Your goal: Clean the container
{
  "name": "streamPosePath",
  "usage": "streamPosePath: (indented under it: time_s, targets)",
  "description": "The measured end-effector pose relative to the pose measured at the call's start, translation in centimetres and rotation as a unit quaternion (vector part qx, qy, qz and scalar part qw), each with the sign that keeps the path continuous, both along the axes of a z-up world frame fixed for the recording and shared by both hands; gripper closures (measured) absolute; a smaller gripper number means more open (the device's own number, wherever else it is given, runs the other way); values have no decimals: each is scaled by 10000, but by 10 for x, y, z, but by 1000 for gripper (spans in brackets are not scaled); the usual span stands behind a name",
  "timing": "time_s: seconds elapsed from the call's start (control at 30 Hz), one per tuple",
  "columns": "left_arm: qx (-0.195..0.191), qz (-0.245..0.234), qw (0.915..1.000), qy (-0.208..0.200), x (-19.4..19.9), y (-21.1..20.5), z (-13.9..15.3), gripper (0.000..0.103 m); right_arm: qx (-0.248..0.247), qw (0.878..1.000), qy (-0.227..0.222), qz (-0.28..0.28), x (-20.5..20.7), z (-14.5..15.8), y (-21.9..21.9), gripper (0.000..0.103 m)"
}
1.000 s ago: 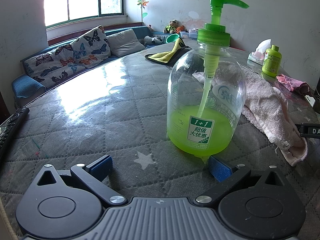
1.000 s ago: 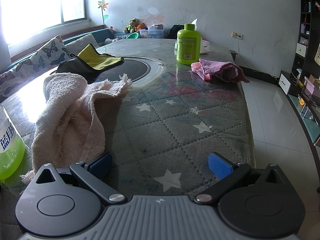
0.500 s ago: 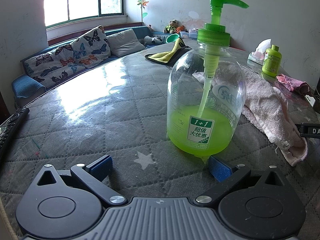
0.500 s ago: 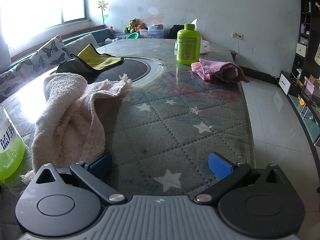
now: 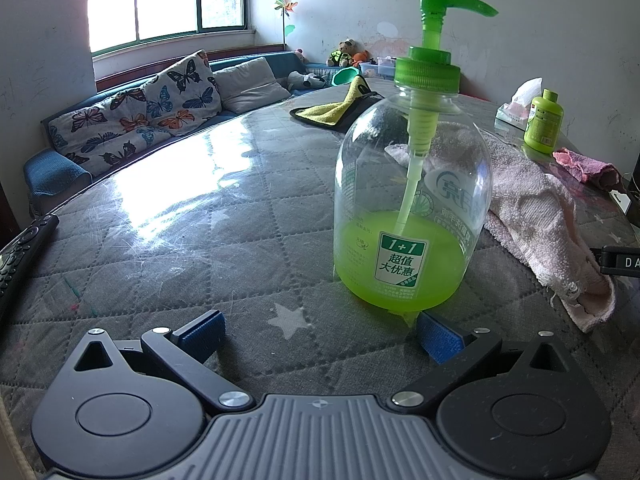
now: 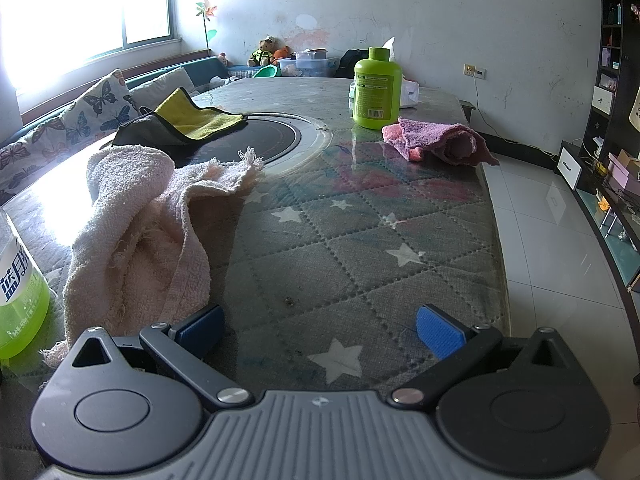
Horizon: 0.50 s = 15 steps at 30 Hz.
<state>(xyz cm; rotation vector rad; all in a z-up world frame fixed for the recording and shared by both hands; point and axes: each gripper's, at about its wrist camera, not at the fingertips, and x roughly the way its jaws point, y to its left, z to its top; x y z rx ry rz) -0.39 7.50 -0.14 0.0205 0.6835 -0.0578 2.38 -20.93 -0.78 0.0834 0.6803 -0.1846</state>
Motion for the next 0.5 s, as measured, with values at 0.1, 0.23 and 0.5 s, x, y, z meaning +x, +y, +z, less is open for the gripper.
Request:
streamPosePath:
  time_s: [0.1,0.23,0.5]
  targets:
    - [9,-1,10000,4,0,0,0,0,1,10000,0,0,0,0,0,0]
    - [17,-2,10000,11,0,0,0,0,1,10000,0,0,0,0,0,0]
    - [31,168,9997,187,2,-4,4,0,0,10000,0,0,0,0,0,0]
